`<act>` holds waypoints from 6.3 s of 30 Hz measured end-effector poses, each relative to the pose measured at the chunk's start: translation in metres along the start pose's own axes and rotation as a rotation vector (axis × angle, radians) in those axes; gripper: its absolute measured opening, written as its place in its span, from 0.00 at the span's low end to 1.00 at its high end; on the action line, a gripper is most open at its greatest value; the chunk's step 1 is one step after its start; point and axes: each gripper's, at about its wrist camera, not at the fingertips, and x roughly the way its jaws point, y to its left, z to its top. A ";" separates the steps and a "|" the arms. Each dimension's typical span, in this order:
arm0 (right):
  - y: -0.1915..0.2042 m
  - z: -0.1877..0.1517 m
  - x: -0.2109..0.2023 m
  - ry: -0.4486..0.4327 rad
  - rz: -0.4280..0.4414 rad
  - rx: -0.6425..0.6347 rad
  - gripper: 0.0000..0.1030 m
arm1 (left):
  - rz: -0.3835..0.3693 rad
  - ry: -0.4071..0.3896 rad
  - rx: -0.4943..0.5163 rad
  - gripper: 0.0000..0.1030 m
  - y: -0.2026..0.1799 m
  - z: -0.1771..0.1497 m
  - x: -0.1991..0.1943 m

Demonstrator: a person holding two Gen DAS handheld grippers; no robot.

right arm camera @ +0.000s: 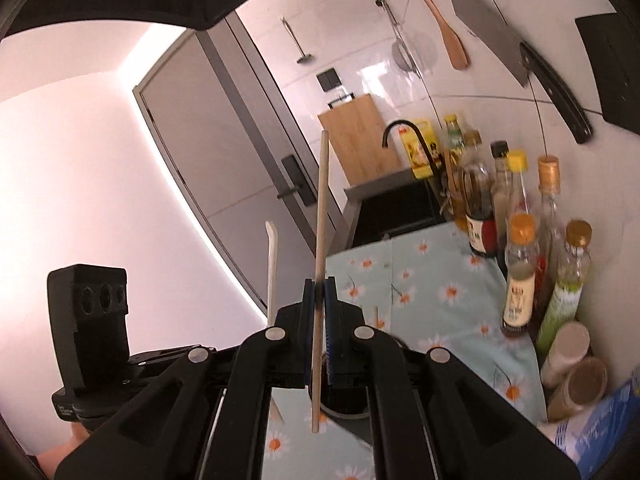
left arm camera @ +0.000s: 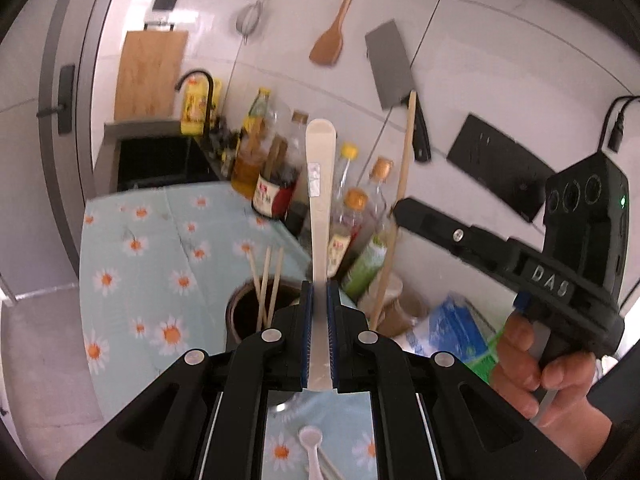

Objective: Organize utensils
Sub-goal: 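Lift spoon and chopstick over the black holder, lower them in, open both tools, then move both open tools back down to the remaining utensils, then grasp a white spoon with the right tool and lift it, then grasp a wooden chopstick with the left tool and lift it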

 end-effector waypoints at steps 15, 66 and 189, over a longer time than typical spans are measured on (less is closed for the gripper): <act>-0.032 0.010 0.036 -0.040 0.022 -0.010 0.06 | 0.049 -0.127 0.002 0.06 0.003 0.013 0.024; -0.006 -0.041 0.008 0.153 -0.040 -0.014 0.28 | 0.068 -0.014 -0.011 0.25 0.013 -0.055 -0.018; -0.179 -0.188 -0.083 0.518 0.451 0.702 0.06 | 0.320 0.706 -0.210 0.04 -0.058 -0.206 0.134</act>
